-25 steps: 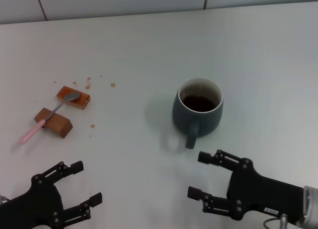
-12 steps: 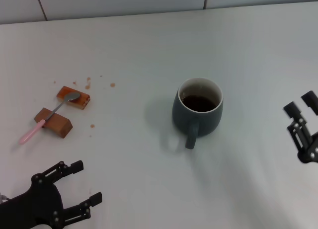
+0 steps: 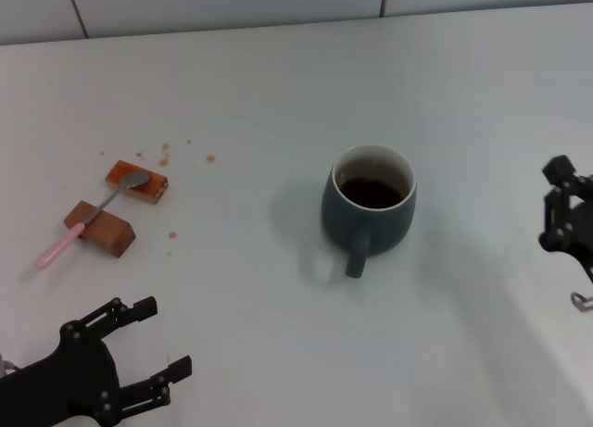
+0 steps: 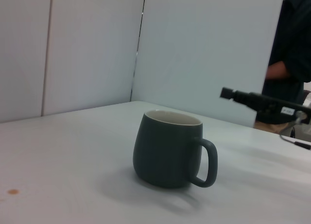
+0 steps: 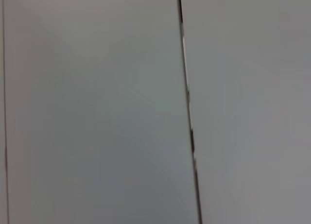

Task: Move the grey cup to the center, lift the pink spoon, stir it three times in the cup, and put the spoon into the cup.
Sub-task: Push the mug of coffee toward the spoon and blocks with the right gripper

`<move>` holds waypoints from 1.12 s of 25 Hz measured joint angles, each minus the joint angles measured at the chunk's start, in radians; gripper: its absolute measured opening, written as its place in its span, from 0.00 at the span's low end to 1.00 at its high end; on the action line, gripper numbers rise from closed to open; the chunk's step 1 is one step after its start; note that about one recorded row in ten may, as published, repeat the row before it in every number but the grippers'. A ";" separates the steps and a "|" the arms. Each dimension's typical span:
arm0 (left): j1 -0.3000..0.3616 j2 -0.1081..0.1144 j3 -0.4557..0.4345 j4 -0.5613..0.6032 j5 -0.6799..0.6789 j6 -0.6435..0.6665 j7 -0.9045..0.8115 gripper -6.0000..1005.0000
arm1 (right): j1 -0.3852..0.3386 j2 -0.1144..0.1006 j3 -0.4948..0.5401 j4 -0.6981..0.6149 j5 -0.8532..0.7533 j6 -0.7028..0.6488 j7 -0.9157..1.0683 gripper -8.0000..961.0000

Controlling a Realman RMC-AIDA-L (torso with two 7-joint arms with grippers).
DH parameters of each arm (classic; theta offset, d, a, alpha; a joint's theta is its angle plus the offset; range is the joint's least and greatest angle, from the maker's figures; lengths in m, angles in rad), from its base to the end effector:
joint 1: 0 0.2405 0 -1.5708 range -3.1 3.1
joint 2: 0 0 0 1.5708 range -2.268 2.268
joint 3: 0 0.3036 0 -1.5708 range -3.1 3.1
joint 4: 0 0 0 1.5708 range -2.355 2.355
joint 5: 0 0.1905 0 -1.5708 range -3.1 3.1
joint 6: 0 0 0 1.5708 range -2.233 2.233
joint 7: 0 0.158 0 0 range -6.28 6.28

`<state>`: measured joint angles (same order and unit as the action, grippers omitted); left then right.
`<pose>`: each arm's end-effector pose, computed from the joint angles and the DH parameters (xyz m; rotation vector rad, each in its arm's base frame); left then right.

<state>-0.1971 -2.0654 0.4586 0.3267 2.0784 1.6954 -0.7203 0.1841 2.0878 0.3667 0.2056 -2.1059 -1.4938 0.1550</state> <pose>-0.3648 0.1903 -0.0591 -2.5601 -0.5228 -0.8211 0.3531 0.2382 -0.0547 -1.7122 0.4957 0.8484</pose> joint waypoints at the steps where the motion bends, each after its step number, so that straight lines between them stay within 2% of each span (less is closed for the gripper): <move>1: -0.002 0.001 0.000 0.000 -0.001 0.000 -0.001 0.86 | 0.011 0.000 0.000 0.003 0.000 0.025 0.000 0.12; 6: -0.003 0.001 0.000 0.001 -0.003 0.001 -0.002 0.86 | 0.055 0.003 -0.009 0.041 -0.004 0.123 -0.054 0.01; 20: -0.005 0.001 0.000 0.005 -0.004 0.004 -0.002 0.86 | 0.168 0.002 -0.083 0.135 -0.012 0.341 -0.108 0.01; 28: -0.007 0.001 0.000 0.004 -0.001 0.004 -0.002 0.86 | 0.203 0.003 -0.104 0.175 -0.013 0.402 -0.109 0.01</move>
<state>-0.2041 -2.0647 0.4587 0.3304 2.0776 1.6997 -0.7225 0.3876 2.0904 0.2632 0.3804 -2.1185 -1.0918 0.0465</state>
